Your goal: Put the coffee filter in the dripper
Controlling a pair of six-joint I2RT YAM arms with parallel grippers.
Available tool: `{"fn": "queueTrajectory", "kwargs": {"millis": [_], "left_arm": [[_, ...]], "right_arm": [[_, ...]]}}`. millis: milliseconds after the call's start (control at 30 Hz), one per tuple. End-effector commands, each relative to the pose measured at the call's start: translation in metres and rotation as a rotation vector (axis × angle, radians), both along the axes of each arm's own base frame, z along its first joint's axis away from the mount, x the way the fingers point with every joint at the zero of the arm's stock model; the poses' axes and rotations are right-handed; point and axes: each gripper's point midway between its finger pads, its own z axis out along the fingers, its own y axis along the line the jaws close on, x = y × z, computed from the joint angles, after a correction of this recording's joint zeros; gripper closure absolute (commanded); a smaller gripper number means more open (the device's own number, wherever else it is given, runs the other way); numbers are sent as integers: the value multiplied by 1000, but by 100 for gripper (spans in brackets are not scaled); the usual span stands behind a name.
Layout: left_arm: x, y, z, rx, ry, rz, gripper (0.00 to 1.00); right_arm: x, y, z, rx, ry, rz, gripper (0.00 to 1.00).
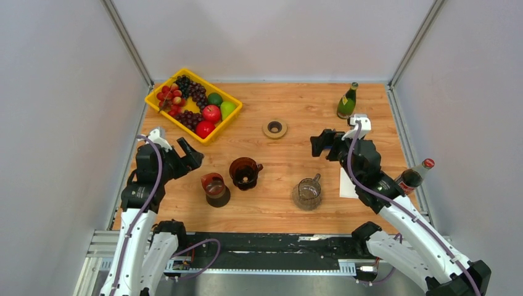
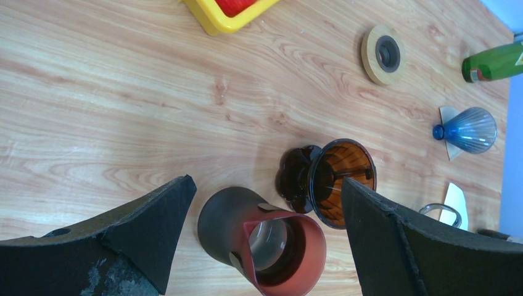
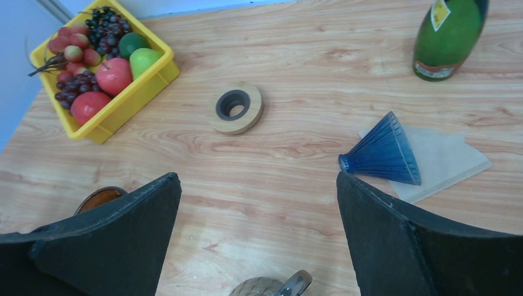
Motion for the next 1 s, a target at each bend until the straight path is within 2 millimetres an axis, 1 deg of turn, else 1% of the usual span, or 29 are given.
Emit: {"fn": "queueTrajectory", "kwargs": {"millis": [0, 200, 333, 500, 800, 967], "left_arm": [[6, -14, 2, -39, -48, -68, 0], [6, -24, 0, -79, -57, -114, 0], [6, -27, -2, -96, -55, -123, 0], [5, -28, -8, -106, -48, -121, 0], [7, -31, -9, -121, -50, -134, 0], [11, -27, -20, -109, -23, -110, 0]], "right_arm": [[-8, 11, 13, 63, -5, 62, 0], [-16, 16, 8, 70, 38, 99, 0], [-15, 16, 0, 64, 60, 95, 0], [-16, 22, -7, 54, 103, 121, 0], [-19, 24, -15, 56, 165, 123, 0], [-17, 31, -26, 38, 219, 144, 0]]}}
